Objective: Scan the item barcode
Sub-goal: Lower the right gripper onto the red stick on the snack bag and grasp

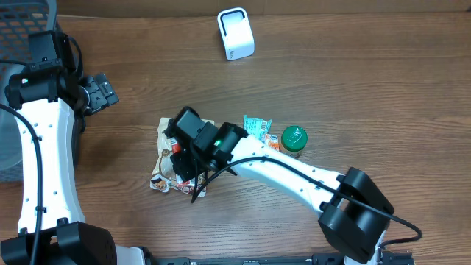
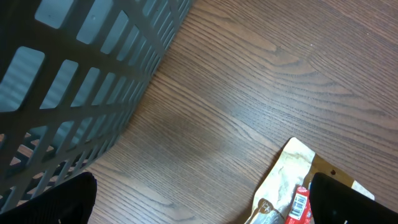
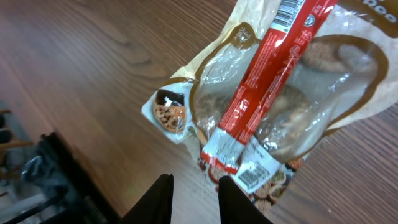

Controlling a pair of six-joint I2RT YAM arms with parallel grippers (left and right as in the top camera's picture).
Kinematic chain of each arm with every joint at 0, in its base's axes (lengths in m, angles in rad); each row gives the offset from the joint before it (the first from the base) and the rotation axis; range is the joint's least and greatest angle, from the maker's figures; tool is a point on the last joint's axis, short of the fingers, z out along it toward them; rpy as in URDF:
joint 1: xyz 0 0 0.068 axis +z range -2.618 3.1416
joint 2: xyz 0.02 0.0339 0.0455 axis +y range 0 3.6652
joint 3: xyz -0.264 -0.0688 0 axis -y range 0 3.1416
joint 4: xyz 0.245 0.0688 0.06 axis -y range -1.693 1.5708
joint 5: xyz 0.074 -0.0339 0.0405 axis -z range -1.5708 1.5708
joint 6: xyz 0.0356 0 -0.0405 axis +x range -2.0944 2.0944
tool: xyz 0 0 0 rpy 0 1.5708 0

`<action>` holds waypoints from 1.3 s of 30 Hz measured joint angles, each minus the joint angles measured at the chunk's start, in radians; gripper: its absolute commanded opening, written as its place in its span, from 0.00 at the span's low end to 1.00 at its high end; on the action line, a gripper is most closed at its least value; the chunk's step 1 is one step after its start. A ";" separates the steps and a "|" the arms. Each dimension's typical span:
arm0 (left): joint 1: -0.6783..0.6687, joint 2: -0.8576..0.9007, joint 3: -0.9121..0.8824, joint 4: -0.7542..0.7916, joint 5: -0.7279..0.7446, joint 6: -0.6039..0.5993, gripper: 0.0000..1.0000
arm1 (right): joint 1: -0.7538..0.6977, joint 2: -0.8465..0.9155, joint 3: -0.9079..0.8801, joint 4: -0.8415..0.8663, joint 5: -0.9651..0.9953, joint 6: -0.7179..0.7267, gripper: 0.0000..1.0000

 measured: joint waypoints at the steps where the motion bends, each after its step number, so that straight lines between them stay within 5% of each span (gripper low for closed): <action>1: 0.000 0.000 0.000 0.000 0.000 0.000 1.00 | 0.002 0.003 0.000 0.010 0.008 0.000 0.27; 39: 0.000 0.000 0.000 0.000 0.000 0.000 1.00 | 0.049 0.121 0.000 0.092 0.218 0.153 0.35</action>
